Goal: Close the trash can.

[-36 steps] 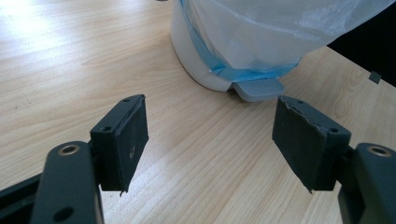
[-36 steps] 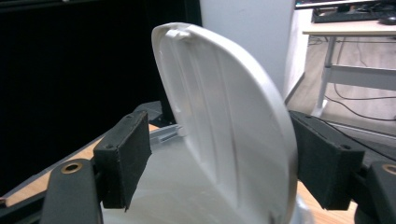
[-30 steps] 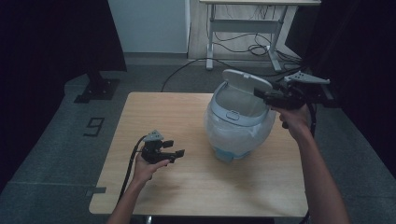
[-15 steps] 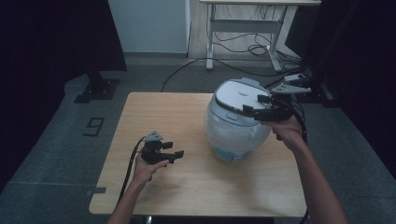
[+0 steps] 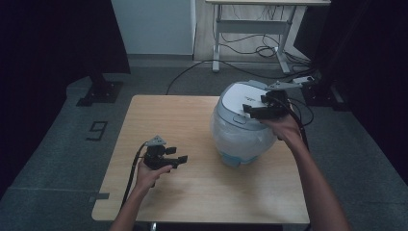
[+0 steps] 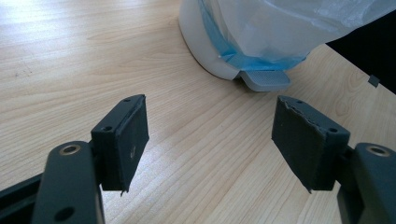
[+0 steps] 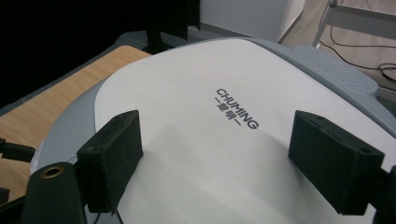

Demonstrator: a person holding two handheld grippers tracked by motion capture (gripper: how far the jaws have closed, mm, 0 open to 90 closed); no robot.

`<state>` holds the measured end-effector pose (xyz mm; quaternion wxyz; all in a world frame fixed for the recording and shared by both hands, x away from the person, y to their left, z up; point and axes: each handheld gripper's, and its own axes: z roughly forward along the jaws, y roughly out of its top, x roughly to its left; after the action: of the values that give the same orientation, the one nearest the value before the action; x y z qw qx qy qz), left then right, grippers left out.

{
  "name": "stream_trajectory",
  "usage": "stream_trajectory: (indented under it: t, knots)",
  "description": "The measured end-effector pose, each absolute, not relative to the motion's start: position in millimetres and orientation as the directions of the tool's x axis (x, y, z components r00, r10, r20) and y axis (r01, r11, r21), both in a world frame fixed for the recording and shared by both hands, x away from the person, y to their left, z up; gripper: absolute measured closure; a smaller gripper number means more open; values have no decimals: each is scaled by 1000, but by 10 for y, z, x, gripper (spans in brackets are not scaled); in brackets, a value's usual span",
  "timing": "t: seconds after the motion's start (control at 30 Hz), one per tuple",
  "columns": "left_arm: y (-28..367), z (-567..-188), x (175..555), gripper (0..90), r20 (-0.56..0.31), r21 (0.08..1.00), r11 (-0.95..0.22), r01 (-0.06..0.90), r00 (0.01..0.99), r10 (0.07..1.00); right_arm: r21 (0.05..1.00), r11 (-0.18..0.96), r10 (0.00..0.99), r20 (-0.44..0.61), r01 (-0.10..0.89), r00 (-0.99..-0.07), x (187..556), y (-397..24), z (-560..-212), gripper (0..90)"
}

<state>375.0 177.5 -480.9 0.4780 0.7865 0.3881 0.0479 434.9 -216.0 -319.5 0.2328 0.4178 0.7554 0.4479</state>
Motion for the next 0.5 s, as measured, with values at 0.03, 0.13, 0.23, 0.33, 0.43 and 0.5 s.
stream_trajectory:
  t: [0.03,0.13,0.23,0.33,0.43,0.5]
  knots:
    - [1777,-4808,3750,272,-295,790,-242,564,695,656,869,250,843,21,427,-537,4345,-2152,-3191,170]
    - [1787,-4804,3743,272,-299,789,-235,567,690,659,872,244,849,20,425,-529,4329,-2145,-3199,171]
    - [1798,-4805,3745,272,-298,789,-235,567,688,662,876,236,853,20,420,-521,4307,-2139,-3213,171]
    - [1802,-4808,3748,273,-300,788,-235,570,687,662,877,237,854,17,418,-520,4290,-2131,-3216,171]
    - [1793,-4810,3744,274,-301,786,-235,572,687,662,875,240,856,13,420,-517,4273,-2116,-3212,171]
    - [1790,-4810,3741,274,-299,786,-239,571,688,661,873,245,854,11,421,-520,4265,-2112,-3209,171]
